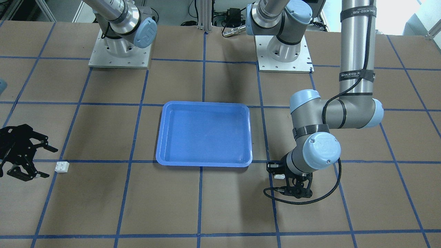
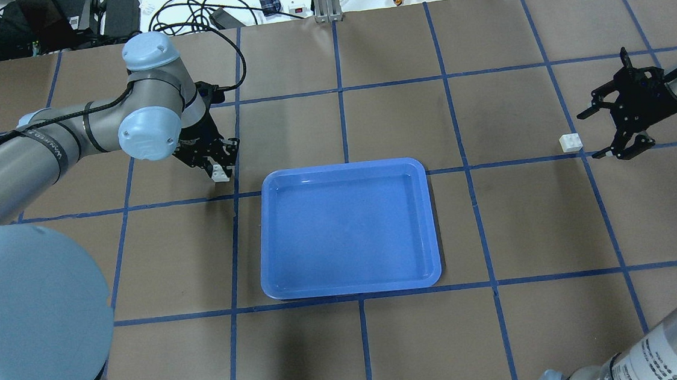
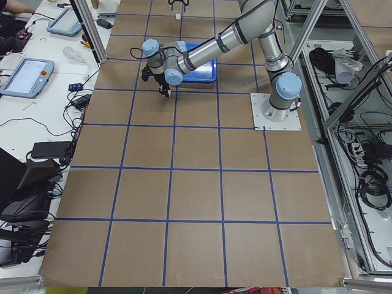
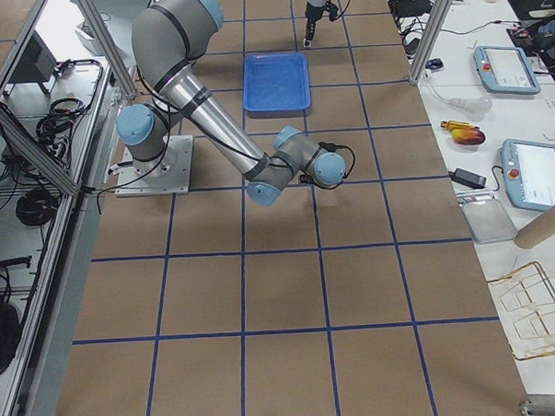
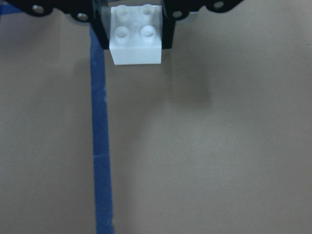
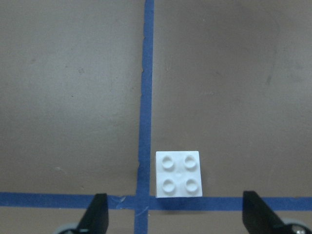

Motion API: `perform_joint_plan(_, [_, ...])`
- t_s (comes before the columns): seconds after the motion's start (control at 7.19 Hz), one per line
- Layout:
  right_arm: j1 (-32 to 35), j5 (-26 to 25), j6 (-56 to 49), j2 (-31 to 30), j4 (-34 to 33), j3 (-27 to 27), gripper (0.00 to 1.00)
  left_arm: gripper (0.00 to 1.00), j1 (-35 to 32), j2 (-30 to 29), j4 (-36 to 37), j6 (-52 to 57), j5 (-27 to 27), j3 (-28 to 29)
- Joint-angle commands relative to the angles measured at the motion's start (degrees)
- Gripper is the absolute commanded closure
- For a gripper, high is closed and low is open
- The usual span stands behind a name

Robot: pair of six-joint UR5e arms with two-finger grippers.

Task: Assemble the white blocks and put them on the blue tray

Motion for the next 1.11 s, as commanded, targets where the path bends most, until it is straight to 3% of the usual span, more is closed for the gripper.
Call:
perform_joint_plan(0.0, [0.14, -0.18, -0.24, 0.84, 1.13, -0.7, 0.03, 0.9, -2.26, 5.5, -3.57, -2.15, -2.71, 0.29])
perform_joint_plan(0.56, [0.23, -0.09, -0.24, 1.99, 1.05, -0.26, 0.03, 0.9, -15.62, 9.4, -2.63, -23.75, -9.02, -0.94])
perform_joint_plan(0.7, [0.23, 0.0, -0.24, 2.08, 1.05, -0.17, 0.11, 0.9, -17.29, 9.4, -2.62, -26.14, -9.13, -1.2])
perform_joint_plan(0.83, [0.23, -0.09, -0.24, 1.99, 1.05, -0.17, 0.35, 0.9, -19.48, 8.61, -2.71, -30.08, -9.05, -1.2])
perform_joint_plan(0.97, [0.23, -0.18, -0.24, 1.9, 1.05, -0.17, 0.67, 0.9, -22.03, 7.91, -2.8, -32.38, -8.61, -1.46])
